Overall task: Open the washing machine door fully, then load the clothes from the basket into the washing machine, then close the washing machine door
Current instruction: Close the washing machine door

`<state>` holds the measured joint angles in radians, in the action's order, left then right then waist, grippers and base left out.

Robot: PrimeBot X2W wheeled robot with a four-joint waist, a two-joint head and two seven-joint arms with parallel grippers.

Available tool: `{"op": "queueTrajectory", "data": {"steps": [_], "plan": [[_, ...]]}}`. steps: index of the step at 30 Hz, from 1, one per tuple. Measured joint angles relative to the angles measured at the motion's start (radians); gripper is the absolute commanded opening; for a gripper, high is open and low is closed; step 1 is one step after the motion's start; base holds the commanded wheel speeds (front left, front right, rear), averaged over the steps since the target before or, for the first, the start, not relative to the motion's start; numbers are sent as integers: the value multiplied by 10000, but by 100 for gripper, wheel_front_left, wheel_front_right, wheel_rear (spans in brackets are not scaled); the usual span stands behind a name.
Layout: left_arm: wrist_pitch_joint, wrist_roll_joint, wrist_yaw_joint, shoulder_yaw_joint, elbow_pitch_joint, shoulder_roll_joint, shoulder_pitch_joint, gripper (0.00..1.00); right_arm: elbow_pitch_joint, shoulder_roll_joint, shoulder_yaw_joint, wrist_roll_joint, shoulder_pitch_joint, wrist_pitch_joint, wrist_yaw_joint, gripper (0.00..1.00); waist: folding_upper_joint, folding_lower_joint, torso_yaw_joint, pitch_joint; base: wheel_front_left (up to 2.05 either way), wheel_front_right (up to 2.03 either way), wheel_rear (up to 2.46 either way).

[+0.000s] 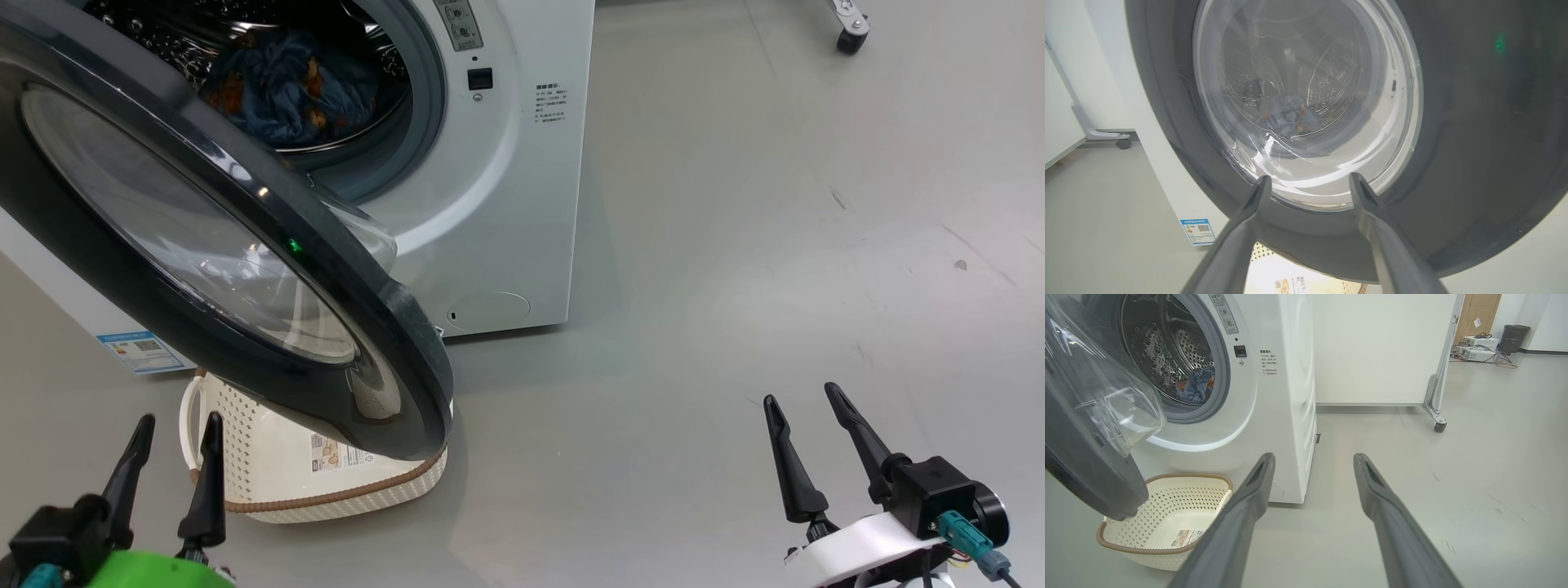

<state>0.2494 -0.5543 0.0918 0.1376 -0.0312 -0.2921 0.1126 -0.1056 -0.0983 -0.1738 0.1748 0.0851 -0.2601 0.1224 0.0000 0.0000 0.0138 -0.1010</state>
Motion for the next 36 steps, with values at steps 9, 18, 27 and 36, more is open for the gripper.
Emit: {"op": "queueTrajectory", "data": {"steps": [9,18,27,36], "plan": [[113,803,-1035,-163,-573,652,863,100,10,-33,341,-194,13,0,0,100,0,0,-19,280,0,0,0],[71,1112,-1281,-681,-430,1348,1127,100,13,-61,656,-359,134,0,0,100,0,0,39,528,0,0,0],[71,1609,-1089,-1287,-431,1616,1128,100,8,-46,713,-405,287,0,0,100,0,0,214,915,0,0,0],[69,2251,-663,-1996,-1388,2201,1019,100,17,-36,667,-474,315,0,0,100,0,0,442,1102,0,0,0]]}}
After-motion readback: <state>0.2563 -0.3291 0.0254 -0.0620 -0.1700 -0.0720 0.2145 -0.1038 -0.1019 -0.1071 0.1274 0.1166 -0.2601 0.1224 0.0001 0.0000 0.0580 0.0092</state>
